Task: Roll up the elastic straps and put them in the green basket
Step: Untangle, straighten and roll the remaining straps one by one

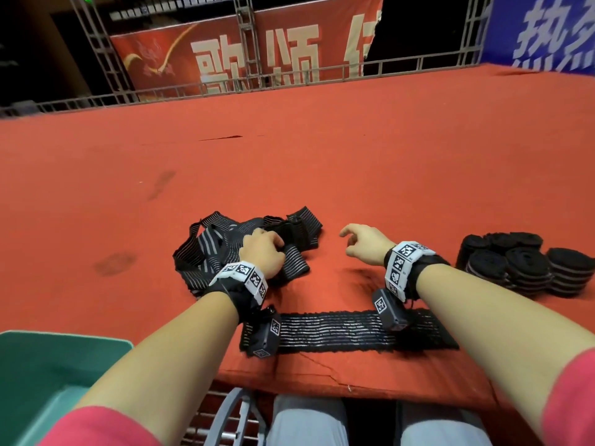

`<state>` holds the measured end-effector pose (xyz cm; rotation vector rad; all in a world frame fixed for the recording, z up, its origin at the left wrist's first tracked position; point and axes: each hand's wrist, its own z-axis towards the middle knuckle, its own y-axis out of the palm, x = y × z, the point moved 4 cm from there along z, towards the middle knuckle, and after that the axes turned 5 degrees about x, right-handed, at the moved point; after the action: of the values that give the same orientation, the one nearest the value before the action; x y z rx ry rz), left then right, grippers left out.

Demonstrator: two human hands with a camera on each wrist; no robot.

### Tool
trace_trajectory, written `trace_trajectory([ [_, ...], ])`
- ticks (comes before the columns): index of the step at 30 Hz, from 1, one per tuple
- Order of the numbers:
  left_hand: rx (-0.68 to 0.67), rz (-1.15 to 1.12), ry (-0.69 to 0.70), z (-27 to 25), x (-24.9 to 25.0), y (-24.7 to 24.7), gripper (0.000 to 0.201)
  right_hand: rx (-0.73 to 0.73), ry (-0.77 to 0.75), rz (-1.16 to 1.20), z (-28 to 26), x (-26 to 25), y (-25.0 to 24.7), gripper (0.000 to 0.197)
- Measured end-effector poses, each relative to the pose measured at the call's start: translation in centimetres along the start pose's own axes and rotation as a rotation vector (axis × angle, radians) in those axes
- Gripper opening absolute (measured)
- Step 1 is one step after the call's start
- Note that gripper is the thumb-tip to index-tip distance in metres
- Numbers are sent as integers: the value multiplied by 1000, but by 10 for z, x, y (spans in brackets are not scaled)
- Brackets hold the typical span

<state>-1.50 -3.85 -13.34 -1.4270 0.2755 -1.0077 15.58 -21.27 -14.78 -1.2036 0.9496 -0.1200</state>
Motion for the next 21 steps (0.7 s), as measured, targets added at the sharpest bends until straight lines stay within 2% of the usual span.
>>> trace_trajectory([
  [5,48,61,49,37,10,4,46,9,-73,-8,49,-20,10,52],
  [9,9,123,53,60,10,17,51,-20,-184,-18,88,-38,25,53],
  [14,-94,211,47,74,-4,34,32,-114,-257,-173,130,-53,46,79],
  [16,-116,218,61,77,-8,39,24,-156,-285,-259,140,-56,55,84],
  [18,-111,209,64,78,-11,42,20,-191,-323,-332,145,-58,62,79],
  [21,-103,186,53,79,-13,46,19,-186,-344,-391,147,-53,69,56],
])
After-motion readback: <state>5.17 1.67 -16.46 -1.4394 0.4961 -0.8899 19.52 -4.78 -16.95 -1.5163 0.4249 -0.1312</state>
